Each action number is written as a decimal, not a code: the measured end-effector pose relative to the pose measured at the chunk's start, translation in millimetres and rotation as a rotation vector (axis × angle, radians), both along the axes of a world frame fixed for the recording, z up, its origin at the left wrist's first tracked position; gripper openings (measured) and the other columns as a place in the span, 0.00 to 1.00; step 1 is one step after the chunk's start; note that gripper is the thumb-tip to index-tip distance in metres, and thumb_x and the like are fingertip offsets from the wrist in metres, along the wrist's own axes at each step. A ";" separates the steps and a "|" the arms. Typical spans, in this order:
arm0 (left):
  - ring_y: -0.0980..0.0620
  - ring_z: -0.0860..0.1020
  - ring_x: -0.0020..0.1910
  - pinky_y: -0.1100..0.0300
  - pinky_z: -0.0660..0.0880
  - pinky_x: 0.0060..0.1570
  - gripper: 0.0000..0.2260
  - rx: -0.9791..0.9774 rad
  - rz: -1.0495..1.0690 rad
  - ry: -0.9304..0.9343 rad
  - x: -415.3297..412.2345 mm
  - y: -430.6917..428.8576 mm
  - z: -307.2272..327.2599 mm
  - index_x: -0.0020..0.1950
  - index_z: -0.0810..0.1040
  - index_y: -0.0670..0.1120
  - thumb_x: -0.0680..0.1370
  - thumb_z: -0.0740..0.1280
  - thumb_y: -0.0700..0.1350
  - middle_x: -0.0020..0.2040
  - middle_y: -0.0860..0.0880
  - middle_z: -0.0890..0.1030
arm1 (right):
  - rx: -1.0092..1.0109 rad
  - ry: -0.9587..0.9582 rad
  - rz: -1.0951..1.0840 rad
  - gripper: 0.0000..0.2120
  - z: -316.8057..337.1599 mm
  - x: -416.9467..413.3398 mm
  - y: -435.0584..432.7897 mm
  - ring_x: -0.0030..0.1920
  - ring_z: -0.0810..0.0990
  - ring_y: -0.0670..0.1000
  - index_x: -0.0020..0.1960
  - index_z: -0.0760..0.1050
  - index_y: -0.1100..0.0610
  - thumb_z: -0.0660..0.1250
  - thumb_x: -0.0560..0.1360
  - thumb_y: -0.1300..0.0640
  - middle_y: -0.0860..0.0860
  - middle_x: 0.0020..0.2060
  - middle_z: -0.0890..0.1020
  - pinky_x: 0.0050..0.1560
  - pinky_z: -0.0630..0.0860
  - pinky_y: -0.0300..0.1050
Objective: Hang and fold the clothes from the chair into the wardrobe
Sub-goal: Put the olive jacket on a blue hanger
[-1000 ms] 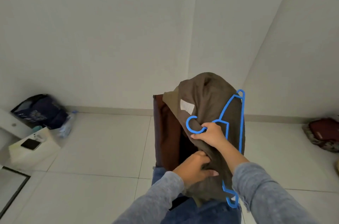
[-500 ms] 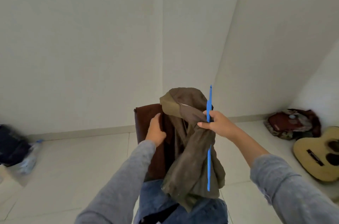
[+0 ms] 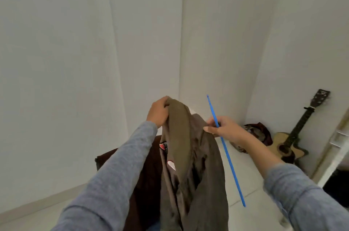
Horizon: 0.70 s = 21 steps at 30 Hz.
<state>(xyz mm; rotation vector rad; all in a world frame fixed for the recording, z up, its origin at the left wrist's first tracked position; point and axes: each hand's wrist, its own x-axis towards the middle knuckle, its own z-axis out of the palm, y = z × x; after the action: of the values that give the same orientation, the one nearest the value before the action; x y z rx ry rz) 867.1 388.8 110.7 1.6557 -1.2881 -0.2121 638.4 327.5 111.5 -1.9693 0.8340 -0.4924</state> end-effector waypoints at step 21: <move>0.48 0.73 0.44 0.59 0.68 0.42 0.06 0.183 0.048 -0.159 25.3 58.3 32.3 0.45 0.77 0.42 0.77 0.61 0.37 0.45 0.43 0.79 | -0.317 -0.291 -0.283 0.04 45.0 65.6 15.2 0.41 0.73 0.52 0.47 0.77 0.63 0.63 0.75 0.65 0.55 0.38 0.76 0.43 0.70 0.47</move>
<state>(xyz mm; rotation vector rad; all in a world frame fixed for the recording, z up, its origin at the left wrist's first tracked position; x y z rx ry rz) 892.4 447.2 143.0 1.8884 -1.3792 -0.1763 704.0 342.6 156.5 -2.0011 0.8919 -1.1078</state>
